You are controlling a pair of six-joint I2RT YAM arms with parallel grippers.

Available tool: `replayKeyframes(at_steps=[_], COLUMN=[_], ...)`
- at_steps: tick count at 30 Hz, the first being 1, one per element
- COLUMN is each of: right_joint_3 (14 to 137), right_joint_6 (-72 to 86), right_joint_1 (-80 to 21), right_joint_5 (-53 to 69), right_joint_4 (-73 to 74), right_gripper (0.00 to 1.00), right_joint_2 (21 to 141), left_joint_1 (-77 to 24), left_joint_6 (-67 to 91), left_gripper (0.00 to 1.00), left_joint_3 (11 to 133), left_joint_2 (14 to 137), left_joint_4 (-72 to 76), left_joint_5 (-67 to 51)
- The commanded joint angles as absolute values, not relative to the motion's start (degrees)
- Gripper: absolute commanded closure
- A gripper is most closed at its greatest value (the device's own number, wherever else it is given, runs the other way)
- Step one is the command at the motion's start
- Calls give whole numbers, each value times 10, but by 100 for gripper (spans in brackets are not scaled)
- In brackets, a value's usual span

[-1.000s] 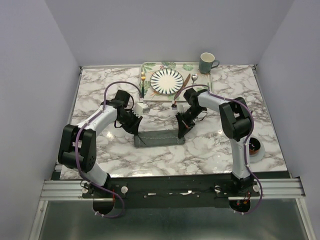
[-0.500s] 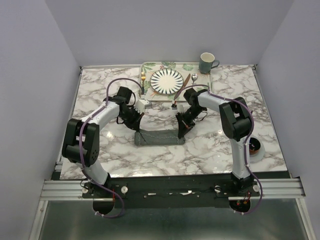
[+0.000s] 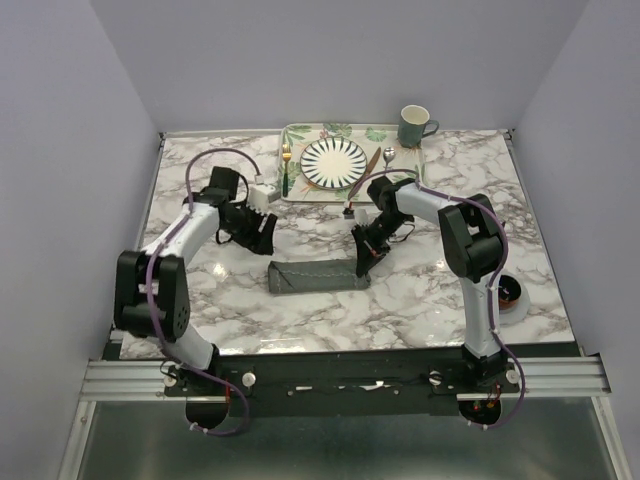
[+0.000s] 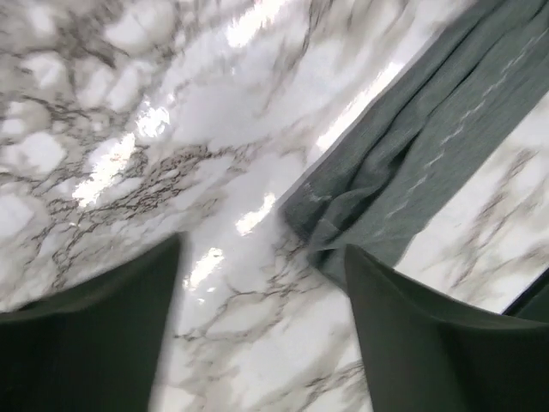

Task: Fold the napkin into a case and place the utensils inside
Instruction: Fold the 2/3-rectangle-folded napkin at the center of the board.

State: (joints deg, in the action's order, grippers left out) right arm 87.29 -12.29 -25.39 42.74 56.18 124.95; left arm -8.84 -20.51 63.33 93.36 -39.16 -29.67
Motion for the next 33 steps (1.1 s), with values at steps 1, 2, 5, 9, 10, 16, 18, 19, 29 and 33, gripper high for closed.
replayKeyframes(at_steps=[1,2,5,9,10,16,18,19,29,33], right_joint_3=[846,844,838,832,830,813,809,808,814,821], right_joint_6=[-127,-127,-123,-119,-116,-105,-103,-101,-79,-71], right_joint_1=[-254,-254,-254,-252,-251,-240,-236,-236,-230,-229], right_joint_5=[366,367,375,388,394,419,425,429,445,436], right_joint_4=[506,503,498,493,489,469,462,460,460,461], right_gripper=[99,99,99,99,99,99,99,99,99,99], right_joint_2=[1261,1257,1254,1252,1252,1237,1233,1232,1251,1261], left_joint_1=[-84,-84,-84,-84,-84,-114,-121,-121,-120,-111], left_joint_6=[-160,-145,-69,-3,-3,273,310,325,356,319], left_gripper=[1,1,1,1,1,1,5,15,62,67], left_joint_3=[657,650,617,612,618,444,425,409,386,390], left_joint_2=[780,739,681,683,698,713,734,745,920,970], left_joint_4=[-335,-311,-223,-232,-256,-44,-3,15,66,22], left_joint_5=[-321,-306,-278,-411,-466,-545,-547,-558,-526,-501])
